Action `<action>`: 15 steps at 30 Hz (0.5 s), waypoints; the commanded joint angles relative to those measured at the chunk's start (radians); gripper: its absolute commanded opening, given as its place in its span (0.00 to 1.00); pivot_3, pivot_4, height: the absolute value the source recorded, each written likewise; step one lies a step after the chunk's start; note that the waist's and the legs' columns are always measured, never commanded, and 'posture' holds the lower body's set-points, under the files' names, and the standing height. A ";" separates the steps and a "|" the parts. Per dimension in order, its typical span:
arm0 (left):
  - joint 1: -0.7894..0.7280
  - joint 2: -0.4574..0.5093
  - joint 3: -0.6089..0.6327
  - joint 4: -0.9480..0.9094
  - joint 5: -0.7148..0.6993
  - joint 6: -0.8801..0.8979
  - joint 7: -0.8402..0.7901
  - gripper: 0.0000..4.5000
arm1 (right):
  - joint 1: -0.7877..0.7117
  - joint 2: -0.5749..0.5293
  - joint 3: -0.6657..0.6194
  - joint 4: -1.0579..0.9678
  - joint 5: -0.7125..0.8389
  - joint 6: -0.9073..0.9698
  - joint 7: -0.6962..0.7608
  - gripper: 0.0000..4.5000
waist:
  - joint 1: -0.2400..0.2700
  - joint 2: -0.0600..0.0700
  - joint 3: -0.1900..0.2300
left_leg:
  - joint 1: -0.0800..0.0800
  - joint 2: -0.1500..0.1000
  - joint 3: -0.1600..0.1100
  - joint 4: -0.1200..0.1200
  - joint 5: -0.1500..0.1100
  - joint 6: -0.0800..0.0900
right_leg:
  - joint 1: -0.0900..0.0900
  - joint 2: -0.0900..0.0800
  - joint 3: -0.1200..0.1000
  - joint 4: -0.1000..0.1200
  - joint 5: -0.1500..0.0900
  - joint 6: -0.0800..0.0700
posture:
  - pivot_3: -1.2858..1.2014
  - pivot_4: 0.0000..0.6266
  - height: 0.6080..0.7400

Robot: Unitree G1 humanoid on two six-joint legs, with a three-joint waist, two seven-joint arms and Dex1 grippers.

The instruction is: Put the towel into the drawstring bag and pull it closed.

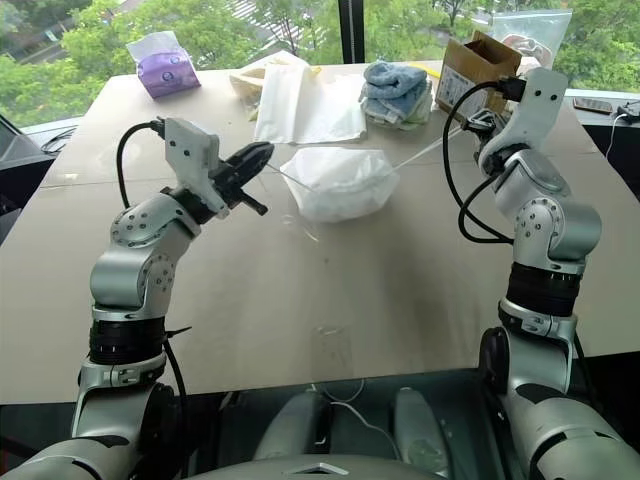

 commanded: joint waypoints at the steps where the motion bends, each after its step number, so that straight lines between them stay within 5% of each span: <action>1: 0.012 0.048 0.032 0.031 0.139 -0.151 0.117 0.01 | 0.038 -0.039 -0.018 -0.046 -0.050 -0.044 -0.023 0.00 | 0.002 0.000 0.000 | 0.000 0.000 0.000 0.000 0.000 0.000 | 0.000 0.000 0.000 0.000 0.000 0.000 | 0.52 0.24 1.00; 15: 0.037 0.102 0.144 0.229 0.280 -0.225 0.436 0.01 | 0.119 -0.077 -0.047 -0.008 -0.128 -0.125 -0.088 0.00 | 0.000 0.000 0.000 | 0.000 0.000 0.000 0.000 0.000 0.000 | 0.000 0.000 0.000 0.001 0.000 0.000 | 0.52 0.24 1.00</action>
